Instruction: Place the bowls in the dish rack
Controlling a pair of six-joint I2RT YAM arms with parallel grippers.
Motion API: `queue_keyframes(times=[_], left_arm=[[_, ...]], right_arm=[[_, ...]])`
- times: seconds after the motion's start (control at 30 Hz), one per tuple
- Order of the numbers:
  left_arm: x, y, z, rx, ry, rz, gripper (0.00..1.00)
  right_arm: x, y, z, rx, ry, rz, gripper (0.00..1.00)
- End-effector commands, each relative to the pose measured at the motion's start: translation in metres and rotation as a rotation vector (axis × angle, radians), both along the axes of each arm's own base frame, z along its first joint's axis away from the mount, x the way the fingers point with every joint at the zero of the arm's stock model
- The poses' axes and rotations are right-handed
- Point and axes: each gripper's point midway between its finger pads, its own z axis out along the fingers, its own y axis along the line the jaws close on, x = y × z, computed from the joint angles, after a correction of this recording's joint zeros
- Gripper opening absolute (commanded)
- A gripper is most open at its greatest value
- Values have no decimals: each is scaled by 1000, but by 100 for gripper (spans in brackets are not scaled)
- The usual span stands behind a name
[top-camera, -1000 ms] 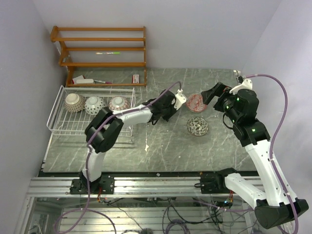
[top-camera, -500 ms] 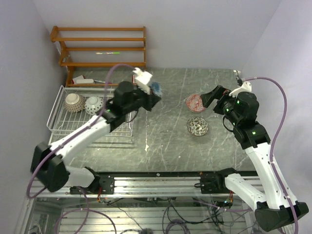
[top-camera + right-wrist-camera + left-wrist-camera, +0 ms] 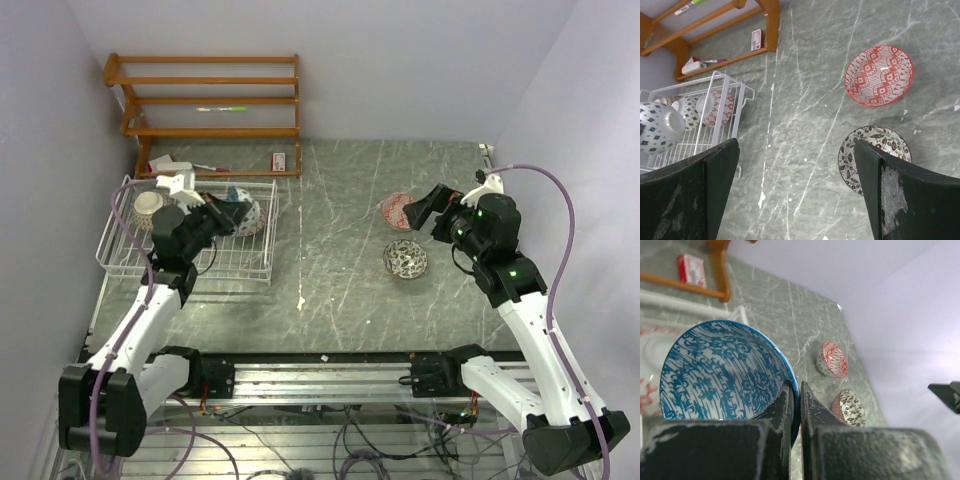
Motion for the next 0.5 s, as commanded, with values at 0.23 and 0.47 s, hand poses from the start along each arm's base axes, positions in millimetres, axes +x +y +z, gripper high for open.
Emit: queue_keyframes(times=[0.23,0.47], left_arm=[[-23,34,-10,-357,-25,-39,7],[-30,41,-35,-454,57,-22,7]], right_arm=[[1,2,-9,11,6,12,98],[2,4,-13,17,9,14,98]])
